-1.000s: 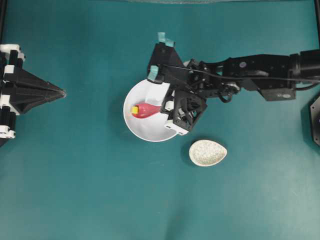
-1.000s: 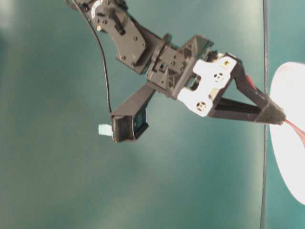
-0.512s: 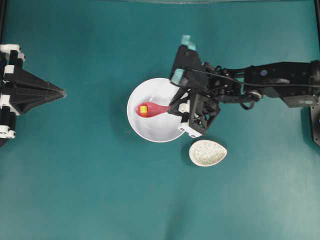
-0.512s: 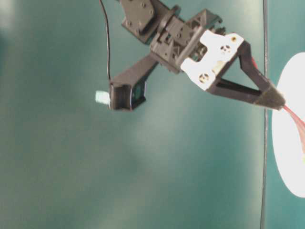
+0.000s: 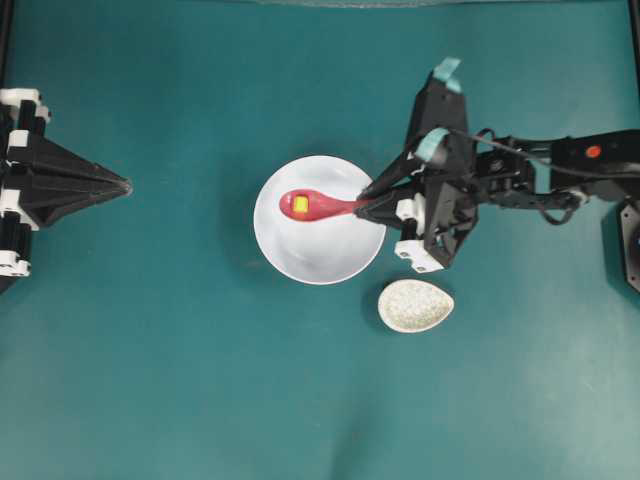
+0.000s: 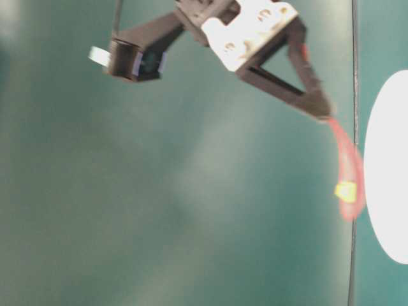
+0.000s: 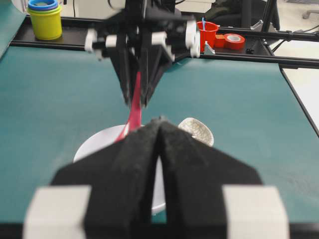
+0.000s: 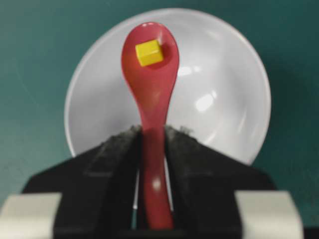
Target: Scoop the yellow hexagonal prism block from the bowl with a spoon using the right arm.
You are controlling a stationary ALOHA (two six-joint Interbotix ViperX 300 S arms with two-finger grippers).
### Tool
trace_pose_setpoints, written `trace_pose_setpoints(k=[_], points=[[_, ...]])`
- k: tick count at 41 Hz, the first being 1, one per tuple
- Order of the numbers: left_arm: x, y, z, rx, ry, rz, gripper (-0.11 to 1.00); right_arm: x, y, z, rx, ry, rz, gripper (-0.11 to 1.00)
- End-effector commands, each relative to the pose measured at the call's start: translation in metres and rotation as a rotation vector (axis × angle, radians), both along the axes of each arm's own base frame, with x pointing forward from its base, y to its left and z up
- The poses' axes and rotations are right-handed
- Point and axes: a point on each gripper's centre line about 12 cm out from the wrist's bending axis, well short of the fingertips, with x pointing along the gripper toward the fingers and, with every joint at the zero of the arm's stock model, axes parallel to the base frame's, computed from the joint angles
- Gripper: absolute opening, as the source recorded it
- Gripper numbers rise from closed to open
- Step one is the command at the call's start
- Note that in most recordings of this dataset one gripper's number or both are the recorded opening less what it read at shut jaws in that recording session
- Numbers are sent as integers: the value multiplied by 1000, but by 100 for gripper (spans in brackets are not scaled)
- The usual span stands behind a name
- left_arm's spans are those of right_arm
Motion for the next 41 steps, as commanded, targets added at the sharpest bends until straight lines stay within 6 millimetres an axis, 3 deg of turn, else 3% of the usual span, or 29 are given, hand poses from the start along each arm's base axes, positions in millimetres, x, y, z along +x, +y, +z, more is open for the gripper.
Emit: trace_pose_setpoints(k=[1, 14, 41], points=[[2, 0, 2, 1, -5, -1, -1, -1, 2, 26, -3, -59, 7, 23], [2, 0, 1, -2, 2, 0, -1, -7, 3, 63, -1, -47, 34, 23], [1, 0, -2, 0, 23, 0, -1, -15, 3, 86, -12, -121, 32, 23]])
